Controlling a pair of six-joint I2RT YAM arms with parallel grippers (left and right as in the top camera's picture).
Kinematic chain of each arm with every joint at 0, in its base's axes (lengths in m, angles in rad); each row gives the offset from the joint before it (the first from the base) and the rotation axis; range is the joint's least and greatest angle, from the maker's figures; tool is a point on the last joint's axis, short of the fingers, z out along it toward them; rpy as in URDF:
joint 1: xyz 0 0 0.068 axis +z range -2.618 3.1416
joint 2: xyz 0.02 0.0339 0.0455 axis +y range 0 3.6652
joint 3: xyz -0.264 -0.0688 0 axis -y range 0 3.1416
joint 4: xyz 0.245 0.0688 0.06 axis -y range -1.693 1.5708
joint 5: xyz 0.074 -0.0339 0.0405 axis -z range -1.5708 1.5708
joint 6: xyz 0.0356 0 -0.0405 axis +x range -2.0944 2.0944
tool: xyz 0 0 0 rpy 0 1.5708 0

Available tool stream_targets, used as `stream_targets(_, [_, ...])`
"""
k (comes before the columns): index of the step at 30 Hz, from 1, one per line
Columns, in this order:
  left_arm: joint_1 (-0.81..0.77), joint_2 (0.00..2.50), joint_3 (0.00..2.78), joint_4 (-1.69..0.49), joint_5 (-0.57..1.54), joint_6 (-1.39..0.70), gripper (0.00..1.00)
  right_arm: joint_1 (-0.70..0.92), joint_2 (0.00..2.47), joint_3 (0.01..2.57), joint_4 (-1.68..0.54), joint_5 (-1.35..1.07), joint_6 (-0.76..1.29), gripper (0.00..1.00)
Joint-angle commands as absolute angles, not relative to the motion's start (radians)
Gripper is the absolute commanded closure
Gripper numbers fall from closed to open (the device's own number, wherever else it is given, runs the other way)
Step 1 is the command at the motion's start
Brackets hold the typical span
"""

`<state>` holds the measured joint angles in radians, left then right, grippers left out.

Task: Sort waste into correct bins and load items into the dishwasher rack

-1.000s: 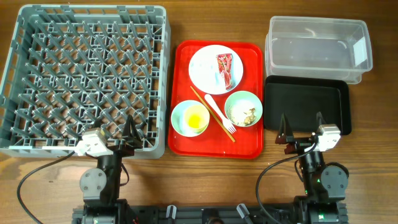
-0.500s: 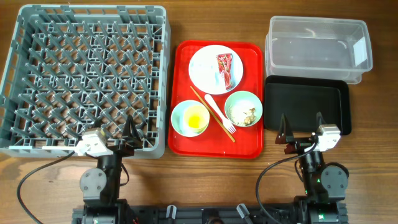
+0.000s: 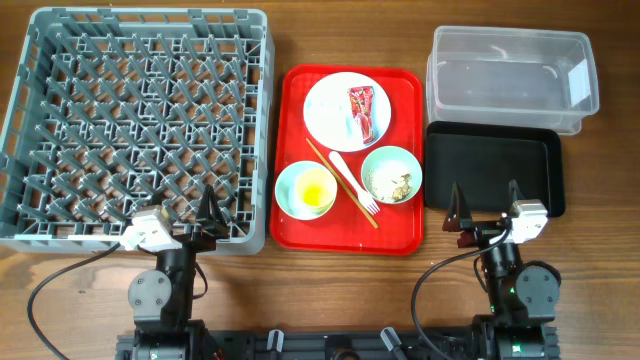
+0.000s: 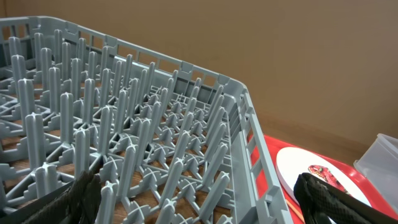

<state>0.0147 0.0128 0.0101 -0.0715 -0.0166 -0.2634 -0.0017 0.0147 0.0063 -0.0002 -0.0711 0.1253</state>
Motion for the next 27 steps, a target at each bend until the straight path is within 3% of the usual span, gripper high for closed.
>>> stream_targets(1, [0.022, 0.006, 0.006, -0.073, -0.005, -0.243, 0.0, -0.007, 0.007, 0.005, 0.003, -0.086, 0.107, 0.0])
stream_targets(27, [0.022, 0.007, 0.006, -0.073, 0.003, -0.243, 0.0, -0.007, 0.007, 0.005, 0.002, -0.079, 0.113, 0.0])
